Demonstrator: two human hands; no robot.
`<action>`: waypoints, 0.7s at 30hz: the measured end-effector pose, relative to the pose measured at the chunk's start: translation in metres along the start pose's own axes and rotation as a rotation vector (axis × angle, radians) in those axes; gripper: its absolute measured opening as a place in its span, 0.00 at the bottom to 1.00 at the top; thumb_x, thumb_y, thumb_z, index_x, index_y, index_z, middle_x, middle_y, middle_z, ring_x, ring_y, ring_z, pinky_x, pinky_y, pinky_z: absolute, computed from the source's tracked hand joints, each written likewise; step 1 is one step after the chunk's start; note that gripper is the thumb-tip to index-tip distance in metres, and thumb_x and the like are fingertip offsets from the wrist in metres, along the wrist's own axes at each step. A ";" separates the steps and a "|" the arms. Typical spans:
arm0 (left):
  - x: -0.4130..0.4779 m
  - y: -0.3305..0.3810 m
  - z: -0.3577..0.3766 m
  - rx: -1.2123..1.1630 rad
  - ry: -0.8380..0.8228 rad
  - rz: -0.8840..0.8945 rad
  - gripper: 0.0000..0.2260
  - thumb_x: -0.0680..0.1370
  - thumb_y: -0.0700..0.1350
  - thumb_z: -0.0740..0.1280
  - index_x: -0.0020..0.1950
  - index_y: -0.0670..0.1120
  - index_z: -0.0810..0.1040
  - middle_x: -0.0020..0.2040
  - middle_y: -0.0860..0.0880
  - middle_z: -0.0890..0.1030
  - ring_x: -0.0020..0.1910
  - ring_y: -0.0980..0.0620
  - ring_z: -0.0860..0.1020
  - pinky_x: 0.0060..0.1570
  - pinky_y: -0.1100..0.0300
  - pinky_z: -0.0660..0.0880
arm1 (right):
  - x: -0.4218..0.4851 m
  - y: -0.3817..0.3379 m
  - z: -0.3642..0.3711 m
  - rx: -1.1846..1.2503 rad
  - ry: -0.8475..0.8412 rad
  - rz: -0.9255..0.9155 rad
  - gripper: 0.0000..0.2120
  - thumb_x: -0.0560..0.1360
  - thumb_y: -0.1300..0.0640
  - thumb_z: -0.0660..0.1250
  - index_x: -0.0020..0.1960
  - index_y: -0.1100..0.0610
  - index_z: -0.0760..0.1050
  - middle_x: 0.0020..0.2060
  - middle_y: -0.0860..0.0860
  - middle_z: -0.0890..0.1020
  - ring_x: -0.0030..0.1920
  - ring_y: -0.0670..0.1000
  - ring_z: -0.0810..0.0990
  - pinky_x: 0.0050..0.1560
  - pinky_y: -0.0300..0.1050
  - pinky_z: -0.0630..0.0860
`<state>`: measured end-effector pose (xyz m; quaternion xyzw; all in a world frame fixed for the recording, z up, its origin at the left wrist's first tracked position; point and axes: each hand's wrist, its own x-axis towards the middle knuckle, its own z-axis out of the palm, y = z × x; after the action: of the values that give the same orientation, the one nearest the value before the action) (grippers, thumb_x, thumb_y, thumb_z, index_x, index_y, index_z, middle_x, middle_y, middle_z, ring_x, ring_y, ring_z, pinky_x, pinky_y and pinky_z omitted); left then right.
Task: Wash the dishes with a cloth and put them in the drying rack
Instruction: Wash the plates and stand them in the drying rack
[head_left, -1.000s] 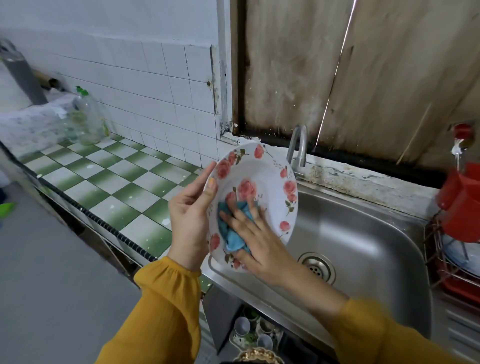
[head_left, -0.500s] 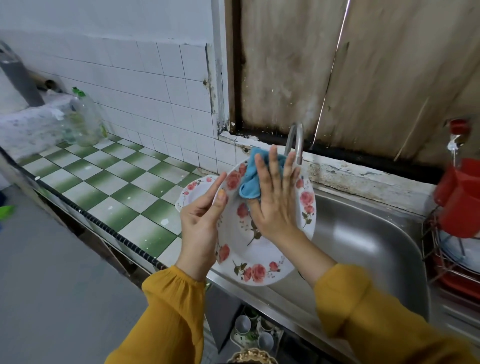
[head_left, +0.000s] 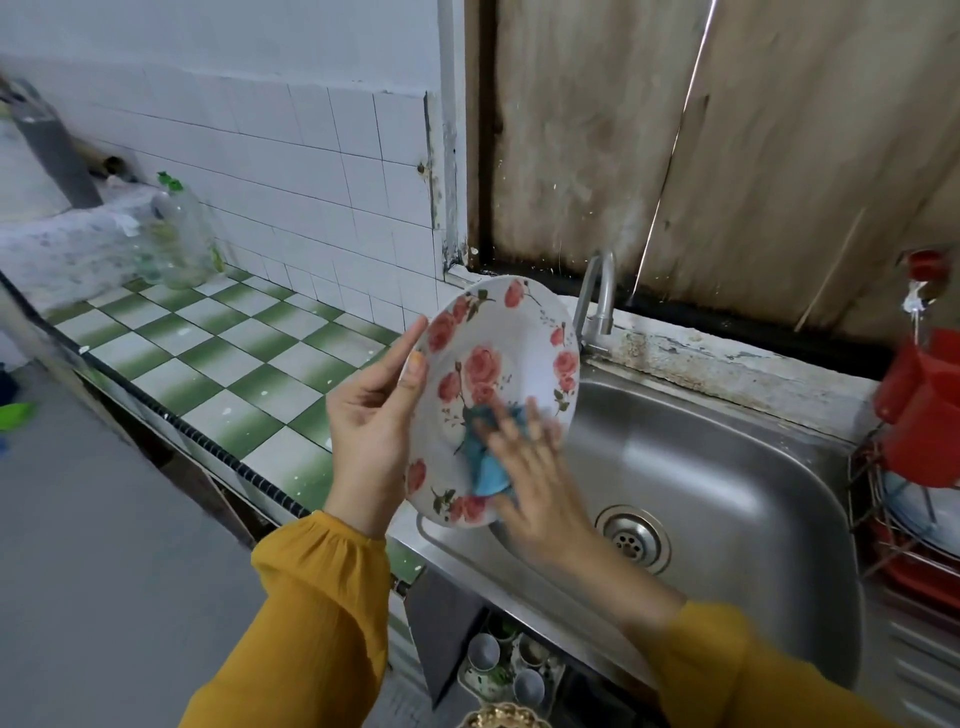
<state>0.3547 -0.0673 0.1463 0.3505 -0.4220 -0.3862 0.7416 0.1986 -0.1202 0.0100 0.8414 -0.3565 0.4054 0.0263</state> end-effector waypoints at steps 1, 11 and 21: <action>-0.002 -0.001 -0.001 -0.010 -0.007 -0.020 0.16 0.76 0.39 0.65 0.63 0.46 0.76 0.49 0.53 0.85 0.50 0.55 0.83 0.49 0.62 0.79 | 0.002 0.019 -0.004 -0.087 0.033 0.070 0.30 0.82 0.43 0.50 0.79 0.44 0.40 0.79 0.47 0.45 0.78 0.58 0.41 0.70 0.74 0.55; -0.020 -0.018 0.023 0.115 -0.078 -0.044 0.17 0.79 0.33 0.62 0.67 0.42 0.72 0.47 0.59 0.85 0.49 0.63 0.82 0.47 0.69 0.77 | 0.081 -0.039 -0.037 0.335 0.333 0.191 0.29 0.83 0.45 0.50 0.79 0.51 0.43 0.78 0.43 0.40 0.78 0.58 0.35 0.77 0.63 0.43; -0.017 -0.006 0.002 0.074 0.037 -0.071 0.15 0.80 0.36 0.63 0.66 0.44 0.75 0.50 0.55 0.85 0.51 0.55 0.83 0.52 0.59 0.80 | -0.019 0.009 -0.006 -0.040 -0.054 0.161 0.29 0.82 0.44 0.47 0.79 0.44 0.38 0.79 0.44 0.41 0.78 0.55 0.39 0.72 0.72 0.50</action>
<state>0.3456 -0.0555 0.1361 0.3995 -0.4098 -0.3898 0.7215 0.1808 -0.1133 -0.0014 0.8200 -0.4314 0.3762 0.0008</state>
